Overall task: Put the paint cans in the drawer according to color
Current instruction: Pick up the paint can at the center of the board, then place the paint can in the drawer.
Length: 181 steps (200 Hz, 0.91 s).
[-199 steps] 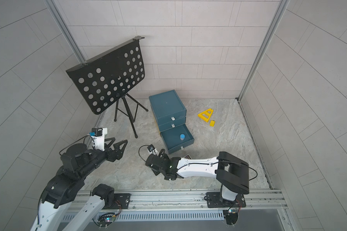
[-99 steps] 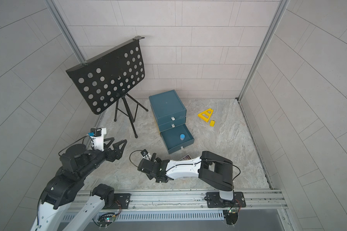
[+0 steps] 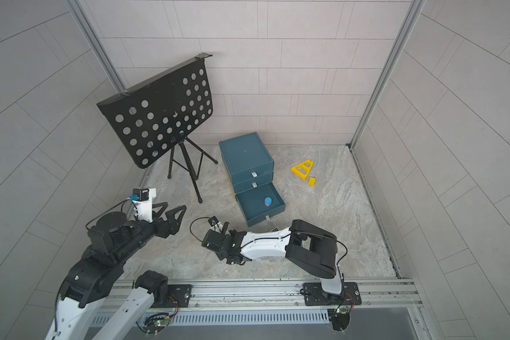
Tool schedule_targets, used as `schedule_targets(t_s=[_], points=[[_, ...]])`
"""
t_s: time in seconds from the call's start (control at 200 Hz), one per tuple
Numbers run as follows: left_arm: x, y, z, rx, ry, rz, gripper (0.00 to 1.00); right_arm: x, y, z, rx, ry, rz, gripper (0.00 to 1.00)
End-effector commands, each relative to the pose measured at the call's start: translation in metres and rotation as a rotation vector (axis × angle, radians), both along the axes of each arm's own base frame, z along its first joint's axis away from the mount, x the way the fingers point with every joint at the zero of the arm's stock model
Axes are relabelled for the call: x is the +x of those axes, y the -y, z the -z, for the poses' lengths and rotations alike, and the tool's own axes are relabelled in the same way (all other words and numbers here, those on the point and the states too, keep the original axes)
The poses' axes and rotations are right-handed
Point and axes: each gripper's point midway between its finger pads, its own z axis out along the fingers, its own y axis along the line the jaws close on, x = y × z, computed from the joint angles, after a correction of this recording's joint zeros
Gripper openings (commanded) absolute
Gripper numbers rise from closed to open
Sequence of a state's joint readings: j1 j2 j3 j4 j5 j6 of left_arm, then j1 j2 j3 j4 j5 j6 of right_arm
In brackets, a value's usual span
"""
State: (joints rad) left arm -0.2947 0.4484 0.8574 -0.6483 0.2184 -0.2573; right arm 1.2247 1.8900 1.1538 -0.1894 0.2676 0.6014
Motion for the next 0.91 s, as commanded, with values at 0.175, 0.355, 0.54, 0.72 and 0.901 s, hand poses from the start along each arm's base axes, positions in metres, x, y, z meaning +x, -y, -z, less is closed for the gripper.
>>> schedule_targets(t_s=[0.175,0.355,0.54,0.72,0.901], points=[[-0.001,0.0,-0.004,-0.006,0.01,-0.001,0.85,0.028,0.047,-0.063,0.016,0.094,0.1,0.29],[-0.001,-0.001,-0.005,-0.008,0.011,-0.003,0.85,0.068,0.108,-0.086,0.04,0.104,0.217,0.3],[-0.001,-0.001,-0.005,-0.008,0.009,-0.002,0.85,0.102,0.14,-0.072,0.03,0.046,0.303,0.29],[-0.001,-0.001,-0.005,-0.007,0.011,-0.005,0.85,0.117,0.137,-0.044,0.001,0.013,0.335,0.29],[0.0,-0.001,-0.004,-0.006,0.009,-0.004,0.85,0.123,0.136,-0.022,-0.021,-0.005,0.369,0.28]])
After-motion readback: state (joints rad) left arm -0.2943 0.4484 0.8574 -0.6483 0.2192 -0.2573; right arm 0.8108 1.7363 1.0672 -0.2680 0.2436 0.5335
